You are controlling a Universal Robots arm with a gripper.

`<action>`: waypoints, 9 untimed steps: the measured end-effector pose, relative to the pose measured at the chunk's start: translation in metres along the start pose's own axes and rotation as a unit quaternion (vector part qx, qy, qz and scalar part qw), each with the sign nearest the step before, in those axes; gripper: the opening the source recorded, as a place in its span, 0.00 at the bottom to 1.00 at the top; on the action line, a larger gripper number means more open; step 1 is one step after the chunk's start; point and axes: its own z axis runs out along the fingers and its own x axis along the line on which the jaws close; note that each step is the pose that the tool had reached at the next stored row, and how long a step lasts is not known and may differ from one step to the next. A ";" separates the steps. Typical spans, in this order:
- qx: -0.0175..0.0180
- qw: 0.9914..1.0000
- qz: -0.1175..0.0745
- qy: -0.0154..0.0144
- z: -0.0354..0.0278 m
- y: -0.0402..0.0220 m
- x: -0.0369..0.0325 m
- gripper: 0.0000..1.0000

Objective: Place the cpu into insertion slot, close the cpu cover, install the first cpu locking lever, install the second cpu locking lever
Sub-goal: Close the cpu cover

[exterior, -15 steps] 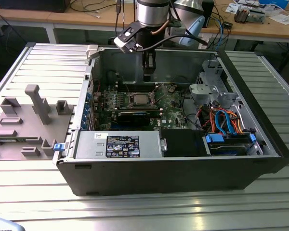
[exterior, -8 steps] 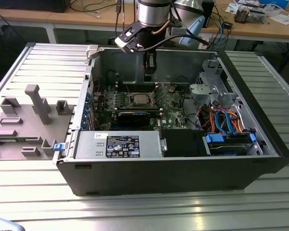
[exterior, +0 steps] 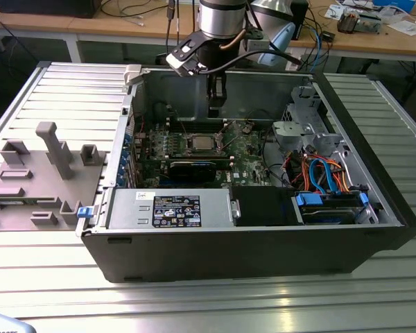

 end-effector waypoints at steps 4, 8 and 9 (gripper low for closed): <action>0.000 1.000 0.000 0.000 0.0000 0.0013 0.0000 0.11; 0.000 1.000 0.000 0.000 0.0000 0.0020 -0.0001 0.11; 0.000 1.000 0.000 0.000 0.0000 0.0023 -0.0001 0.11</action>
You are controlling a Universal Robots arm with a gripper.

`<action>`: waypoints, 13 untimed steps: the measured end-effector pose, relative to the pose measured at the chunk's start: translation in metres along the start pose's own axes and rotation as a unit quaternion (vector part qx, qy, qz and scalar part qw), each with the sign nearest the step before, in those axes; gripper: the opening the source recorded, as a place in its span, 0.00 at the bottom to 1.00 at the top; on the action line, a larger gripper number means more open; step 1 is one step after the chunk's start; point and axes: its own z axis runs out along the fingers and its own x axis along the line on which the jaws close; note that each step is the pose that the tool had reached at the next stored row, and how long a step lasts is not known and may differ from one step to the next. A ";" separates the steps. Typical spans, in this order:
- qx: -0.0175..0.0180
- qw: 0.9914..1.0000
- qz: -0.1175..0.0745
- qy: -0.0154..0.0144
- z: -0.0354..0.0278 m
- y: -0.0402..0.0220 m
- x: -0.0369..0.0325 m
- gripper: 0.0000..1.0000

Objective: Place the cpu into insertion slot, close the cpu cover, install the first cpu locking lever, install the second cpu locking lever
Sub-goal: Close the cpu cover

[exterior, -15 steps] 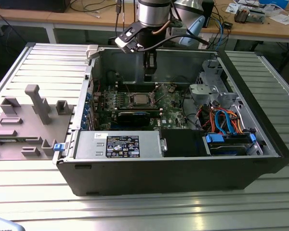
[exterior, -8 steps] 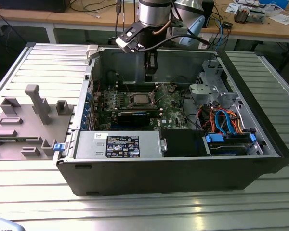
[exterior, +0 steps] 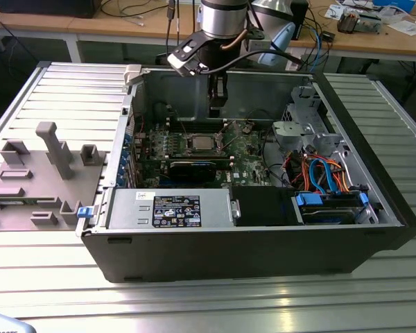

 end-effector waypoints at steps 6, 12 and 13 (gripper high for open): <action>0.000 1.000 0.000 0.000 0.0000 0.0019 -0.0001 0.11; 0.000 1.000 0.000 0.000 0.0001 0.0069 -0.0002 0.11; 0.000 1.000 0.000 0.000 0.0001 0.0072 -0.0002 0.11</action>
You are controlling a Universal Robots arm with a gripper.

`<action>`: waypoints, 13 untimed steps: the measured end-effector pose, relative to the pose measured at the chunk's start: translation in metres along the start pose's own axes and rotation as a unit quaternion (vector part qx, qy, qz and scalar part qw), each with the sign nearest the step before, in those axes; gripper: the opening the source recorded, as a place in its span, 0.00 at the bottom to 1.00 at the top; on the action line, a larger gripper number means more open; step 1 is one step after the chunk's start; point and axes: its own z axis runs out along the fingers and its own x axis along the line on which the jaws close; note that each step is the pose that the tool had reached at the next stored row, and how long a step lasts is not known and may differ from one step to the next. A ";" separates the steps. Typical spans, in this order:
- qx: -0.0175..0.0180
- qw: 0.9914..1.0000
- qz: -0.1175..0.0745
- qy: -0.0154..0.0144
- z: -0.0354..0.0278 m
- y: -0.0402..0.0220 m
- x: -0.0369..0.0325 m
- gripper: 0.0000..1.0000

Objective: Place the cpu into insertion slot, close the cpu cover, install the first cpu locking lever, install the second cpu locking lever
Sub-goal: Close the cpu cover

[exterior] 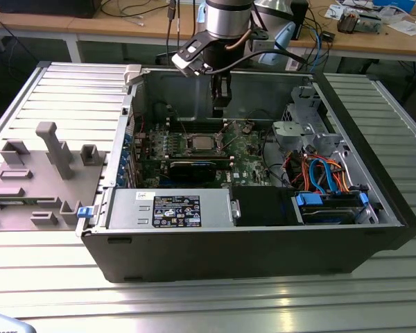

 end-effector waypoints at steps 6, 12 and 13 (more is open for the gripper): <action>0.000 1.000 0.000 0.000 0.0017 0.0021 0.0000 0.11; 0.000 1.000 0.000 0.000 0.0023 0.0027 0.0000 0.11; 0.000 1.000 0.000 0.000 0.0024 0.0027 0.0000 0.11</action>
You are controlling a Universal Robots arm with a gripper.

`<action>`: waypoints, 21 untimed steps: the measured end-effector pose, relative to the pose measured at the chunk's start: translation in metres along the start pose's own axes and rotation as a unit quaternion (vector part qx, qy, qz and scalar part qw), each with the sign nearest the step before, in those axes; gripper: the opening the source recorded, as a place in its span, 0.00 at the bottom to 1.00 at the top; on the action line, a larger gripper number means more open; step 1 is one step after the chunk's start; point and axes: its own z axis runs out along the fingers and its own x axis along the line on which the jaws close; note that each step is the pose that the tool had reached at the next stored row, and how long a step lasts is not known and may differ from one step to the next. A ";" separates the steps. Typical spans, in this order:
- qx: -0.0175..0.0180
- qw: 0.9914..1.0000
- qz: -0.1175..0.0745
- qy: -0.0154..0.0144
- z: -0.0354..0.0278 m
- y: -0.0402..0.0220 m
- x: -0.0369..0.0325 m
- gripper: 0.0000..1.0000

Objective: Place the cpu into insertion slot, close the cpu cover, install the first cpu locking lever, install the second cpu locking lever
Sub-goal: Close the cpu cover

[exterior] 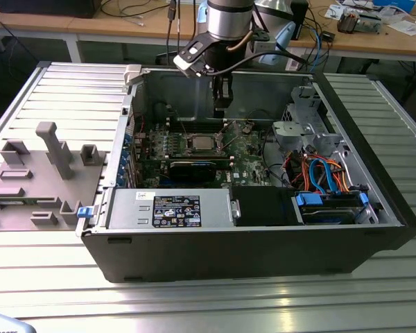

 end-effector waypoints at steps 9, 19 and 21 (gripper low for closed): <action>0.000 1.000 0.000 0.000 0.0018 0.0006 0.0000 0.11; 0.000 1.000 0.000 0.000 0.0036 0.0078 -0.0001 0.11; 0.000 1.000 0.000 0.000 0.0037 0.0084 -0.0001 0.11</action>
